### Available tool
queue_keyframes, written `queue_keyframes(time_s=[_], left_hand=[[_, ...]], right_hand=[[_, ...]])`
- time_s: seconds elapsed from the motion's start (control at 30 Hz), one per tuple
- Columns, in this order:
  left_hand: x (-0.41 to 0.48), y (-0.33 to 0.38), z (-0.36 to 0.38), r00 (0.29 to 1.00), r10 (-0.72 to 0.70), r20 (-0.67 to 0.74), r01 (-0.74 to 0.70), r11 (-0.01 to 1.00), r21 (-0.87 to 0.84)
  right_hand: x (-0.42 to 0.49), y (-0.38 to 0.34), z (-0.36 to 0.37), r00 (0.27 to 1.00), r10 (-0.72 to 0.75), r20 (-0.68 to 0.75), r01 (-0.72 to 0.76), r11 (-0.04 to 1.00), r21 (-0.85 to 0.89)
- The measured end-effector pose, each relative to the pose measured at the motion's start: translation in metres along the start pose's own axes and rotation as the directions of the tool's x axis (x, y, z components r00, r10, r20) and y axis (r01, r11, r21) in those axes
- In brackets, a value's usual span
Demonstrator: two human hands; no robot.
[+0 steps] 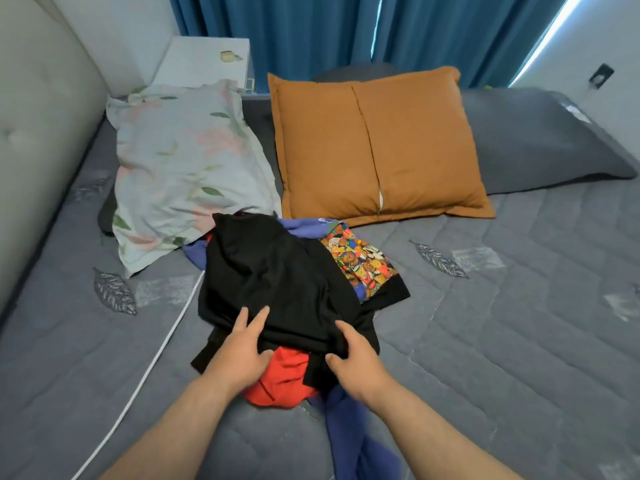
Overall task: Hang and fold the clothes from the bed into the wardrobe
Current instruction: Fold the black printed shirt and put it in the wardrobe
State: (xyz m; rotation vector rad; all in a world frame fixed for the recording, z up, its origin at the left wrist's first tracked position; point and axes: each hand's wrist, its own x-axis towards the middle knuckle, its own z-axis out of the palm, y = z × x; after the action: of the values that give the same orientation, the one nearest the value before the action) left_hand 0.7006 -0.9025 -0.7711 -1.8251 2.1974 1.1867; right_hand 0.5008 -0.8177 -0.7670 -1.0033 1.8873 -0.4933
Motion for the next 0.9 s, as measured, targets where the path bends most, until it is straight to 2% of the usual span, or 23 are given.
queue_keyframes(time_s=[0.07,0.13,0.2,0.27,0.37,0.43,0.53,0.6,0.73,0.83,0.9], left_hand=[[0.019,-0.004,0.015,0.998,-0.026,-0.051,0.028,0.999,0.034],[0.035,-0.006,0.023,0.975,0.008,-0.221,0.026,0.989,0.148],[0.05,-0.009,0.022,0.919,0.08,-0.386,0.041,0.954,0.297],[0.062,-0.011,0.012,0.874,0.133,-0.468,0.06,0.925,0.376],[0.063,0.002,-0.009,0.873,0.188,-0.449,-0.013,0.932,0.363],[0.051,0.024,-0.023,0.914,0.163,-0.371,-0.08,0.97,0.228],[0.022,0.055,-0.049,0.914,0.201,-0.352,-0.185,0.98,0.079],[-0.008,0.081,-0.07,0.896,0.282,-0.343,-0.266,0.959,0.094],[-0.067,0.148,-0.126,0.882,0.373,-0.289,-0.312,0.921,0.234],[-0.102,0.198,-0.173,0.824,0.462,-0.328,-0.427,0.887,0.178],[-0.126,0.235,-0.205,0.787,0.503,-0.357,-0.484,0.863,0.147]], right_hand=[[0.025,0.006,0.019,0.997,0.076,0.019,-0.078,0.99,0.12],[0.043,0.011,0.034,0.99,0.142,0.003,-0.139,0.968,0.21],[0.057,0.02,0.043,0.983,0.172,-0.069,-0.159,0.974,0.159],[0.063,0.024,0.044,0.983,0.142,-0.113,-0.139,0.99,0.036],[0.062,0.022,0.033,0.977,0.09,-0.192,-0.104,0.992,-0.065],[0.054,0.014,0.017,0.96,0.023,-0.279,-0.042,0.997,-0.063],[0.024,-0.01,-0.026,0.868,-0.138,-0.477,0.114,0.99,-0.079],[-0.008,-0.034,-0.066,0.815,-0.213,-0.54,0.202,0.976,-0.08],[-0.091,-0.093,-0.159,0.812,-0.291,-0.505,0.261,0.957,-0.131],[-0.159,-0.142,-0.225,0.788,-0.376,-0.487,0.346,0.925,-0.154],[-0.208,-0.173,-0.264,0.802,-0.382,-0.458,0.331,0.924,-0.191]])
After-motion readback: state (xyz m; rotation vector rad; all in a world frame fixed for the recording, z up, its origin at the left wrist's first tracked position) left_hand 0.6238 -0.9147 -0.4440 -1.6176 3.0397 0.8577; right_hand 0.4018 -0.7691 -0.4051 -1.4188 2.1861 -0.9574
